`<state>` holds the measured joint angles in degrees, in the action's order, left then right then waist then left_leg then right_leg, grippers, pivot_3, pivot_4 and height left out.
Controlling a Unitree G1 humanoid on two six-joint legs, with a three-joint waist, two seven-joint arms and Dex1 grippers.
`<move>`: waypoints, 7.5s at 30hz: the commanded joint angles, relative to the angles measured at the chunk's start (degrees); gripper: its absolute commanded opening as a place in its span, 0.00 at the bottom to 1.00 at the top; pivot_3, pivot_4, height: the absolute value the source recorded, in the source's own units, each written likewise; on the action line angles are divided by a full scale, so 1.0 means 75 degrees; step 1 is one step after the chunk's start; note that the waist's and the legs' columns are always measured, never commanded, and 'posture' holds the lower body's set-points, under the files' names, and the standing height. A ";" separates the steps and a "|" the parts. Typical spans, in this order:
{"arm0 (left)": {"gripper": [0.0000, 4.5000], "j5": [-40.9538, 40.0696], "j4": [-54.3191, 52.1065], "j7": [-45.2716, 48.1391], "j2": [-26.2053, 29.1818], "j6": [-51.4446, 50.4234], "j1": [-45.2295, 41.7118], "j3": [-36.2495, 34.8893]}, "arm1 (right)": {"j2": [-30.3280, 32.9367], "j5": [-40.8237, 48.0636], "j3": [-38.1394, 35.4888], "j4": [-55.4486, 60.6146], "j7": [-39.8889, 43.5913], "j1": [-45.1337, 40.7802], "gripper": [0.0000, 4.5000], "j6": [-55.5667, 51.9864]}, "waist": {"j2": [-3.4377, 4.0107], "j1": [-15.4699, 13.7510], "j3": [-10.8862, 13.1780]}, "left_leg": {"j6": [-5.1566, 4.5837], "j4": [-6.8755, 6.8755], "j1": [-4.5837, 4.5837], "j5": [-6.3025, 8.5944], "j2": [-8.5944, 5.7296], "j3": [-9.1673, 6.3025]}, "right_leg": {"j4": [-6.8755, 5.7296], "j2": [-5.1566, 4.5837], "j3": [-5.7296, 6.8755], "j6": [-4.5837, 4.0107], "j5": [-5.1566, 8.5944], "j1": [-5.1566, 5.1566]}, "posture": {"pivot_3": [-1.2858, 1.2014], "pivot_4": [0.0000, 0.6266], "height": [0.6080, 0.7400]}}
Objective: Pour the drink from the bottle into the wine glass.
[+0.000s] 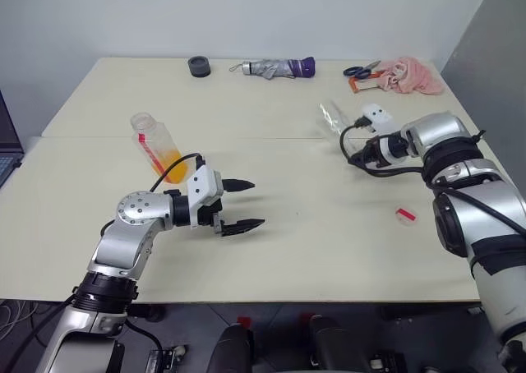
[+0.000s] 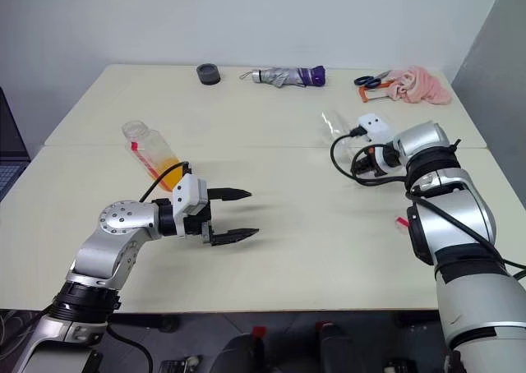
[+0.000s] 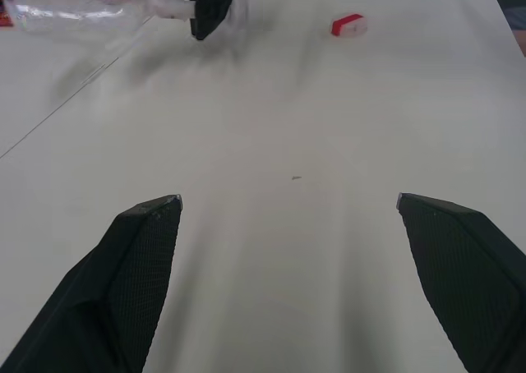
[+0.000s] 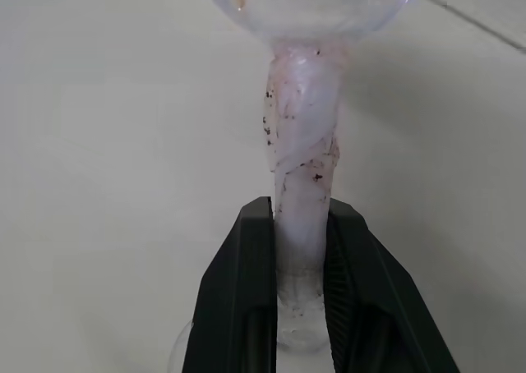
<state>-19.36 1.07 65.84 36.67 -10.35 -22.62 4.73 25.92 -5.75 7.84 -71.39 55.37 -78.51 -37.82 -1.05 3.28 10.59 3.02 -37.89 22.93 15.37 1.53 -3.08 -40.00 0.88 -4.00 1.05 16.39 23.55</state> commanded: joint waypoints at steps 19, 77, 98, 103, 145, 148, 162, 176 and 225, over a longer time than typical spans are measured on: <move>1.00 -0.0421 -0.0058 -0.0116 0.0369 -0.0907 -0.0261 -0.0721 | -0.2255 0.1308 -0.1499 0.5211 -0.4399 0.4071 0.09 0.1789 | -0.0001 0.0019 -0.0001 | 0.0003 -0.0007 -0.0006 -0.0002 0.0008 -0.0006 | -0.0015 0.0004 -0.0001 0.0003 -0.0001 -0.0005 | 0.52 0.24 1.00; 1.00 -0.0394 -0.0661 -0.1332 0.0368 -0.0909 0.0264 -0.1442 | -0.3788 0.0960 -0.0135 0.3425 -0.3970 0.5118 0.61 0.7273 | -0.0002 0.0006 -0.0003 | 0.0004 -0.0007 -0.0017 -0.0002 0.0011 -0.0007 | -0.0011 -0.0001 -0.0002 0.0003 -0.0002 -0.0011 | 0.52 0.24 1.00; 1.00 -0.0158 -0.0443 -0.1491 0.0301 -0.0340 0.0564 -0.1467 | -0.3961 0.1404 -0.0199 0.6112 -0.4119 0.5993 0.62 0.5740 | -0.0002 0.0001 -0.0003 | 0.0005 -0.0007 -0.0017 -0.0003 0.0011 -0.0012 | -0.0012 0.0004 0.0001 0.0003 -0.0001 -0.0011 | 0.52 0.24 1.00; 1.00 -0.0168 -0.0486 -0.1588 0.0323 -0.0345 0.0635 -0.1546 | -0.4168 0.1364 -0.0063 0.5778 -0.3946 0.5699 0.22 0.5872 | -0.0002 0.0002 -0.0003 | 0.0005 -0.0007 -0.0016 -0.0003 0.0011 -0.0010 | -0.0012 0.0004 0.0000 0.0004 -0.0001 -0.0011 | 0.52 0.24 1.00; 1.00 -0.0802 -0.1001 -0.2193 0.0078 -0.0959 0.0586 -0.1742 | -0.4011 0.1489 0.0077 0.5119 -0.3155 0.5734 0.99 0.6134 | -0.0002 0.0002 -0.0003 | 0.0006 -0.0007 -0.0016 -0.0003 0.0016 -0.0016 | -0.0014 -0.0002 0.0002 0.0003 -0.0002 -0.0012 | 0.52 0.24 1.00; 1.00 -0.0835 -0.1076 -0.2229 0.0064 -0.0984 0.0614 -0.1747 | -0.3737 0.1561 0.0071 0.5770 -0.3046 0.6076 0.99 0.5806 | -0.0002 0.0001 -0.0003 | 0.0006 -0.0007 -0.0016 -0.0003 0.0016 -0.0014 | -0.0013 -0.0004 -0.0001 0.0004 -0.0001 -0.0012 | 0.52 0.24 1.00; 1.00 -0.0592 -0.2135 -0.3555 -0.0473 -0.1001 0.2499 -0.2189 | -0.1880 0.1684 0.0484 1.0535 -0.2468 0.8644 0.99 0.4070 | -0.0004 -0.0006 -0.0002 | 0.0006 -0.0002 -0.0017 -0.0001 0.0019 -0.0016 | 0.0001 -0.0010 -0.0004 0.0006 0.0001 -0.0018 | 0.52 0.24 1.00; 1.00 0.1309 -0.1359 -0.6974 -0.1817 0.0271 0.3313 -0.3215 | -0.0450 0.3244 0.0323 1.2783 -0.1195 0.9616 0.99 0.3529 | -0.0016 -0.0103 -0.0008 | 0.0008 -0.0009 -0.0040 -0.0002 0.0006 -0.0022 | 0.0006 0.0002 0.0003 0.0011 0.0001 -0.0048 | 0.52 0.24 1.00; 1.00 0.0702 0.3582 -0.4557 -0.0488 0.0945 -0.1086 -0.2987 | -0.0307 0.3014 0.0801 1.3108 -0.1530 0.9194 0.99 0.3241 | -0.0024 -0.0189 -0.0013 | 0.0014 -0.0011 -0.0031 -0.0006 -0.0002 -0.0032 | 0.0005 0.0010 0.0029 0.0011 -0.0001 -0.0047 | 0.52 0.24 1.00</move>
<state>-14.26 27.31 31.12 31.73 -5.18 -29.28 -17.58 23.77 16.88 13.81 26.14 43.71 -9.65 -15.02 -1.23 1.86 10.50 3.12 -37.98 22.70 15.33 1.51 -3.33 -39.96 0.95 -3.78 1.13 16.39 23.20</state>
